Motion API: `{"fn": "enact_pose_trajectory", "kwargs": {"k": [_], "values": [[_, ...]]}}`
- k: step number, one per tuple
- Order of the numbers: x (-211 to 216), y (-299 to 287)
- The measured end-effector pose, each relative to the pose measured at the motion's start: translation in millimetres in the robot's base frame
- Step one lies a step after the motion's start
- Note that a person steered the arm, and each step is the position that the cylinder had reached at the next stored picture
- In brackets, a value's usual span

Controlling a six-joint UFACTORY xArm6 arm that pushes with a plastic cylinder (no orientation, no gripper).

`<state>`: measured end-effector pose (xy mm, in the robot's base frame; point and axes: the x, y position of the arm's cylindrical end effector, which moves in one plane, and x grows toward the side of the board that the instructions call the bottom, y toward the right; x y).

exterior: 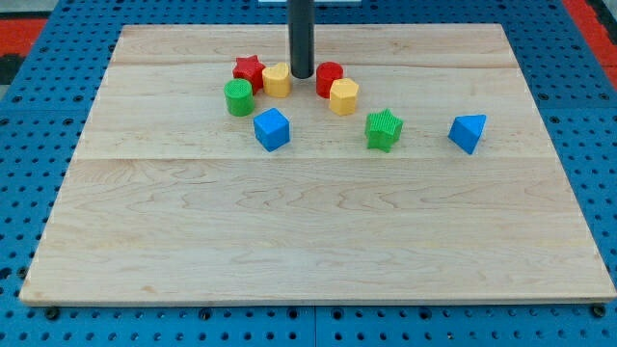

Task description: Push red circle closer to yellow heart

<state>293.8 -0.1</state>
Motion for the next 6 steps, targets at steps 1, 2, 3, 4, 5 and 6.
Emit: {"fn": "enact_pose_trajectory", "kwargs": {"k": [1,2,3,4,5,6], "values": [[-17,64],[-10,116],[15,118],[17,93],[9,106],[10,93]]}}
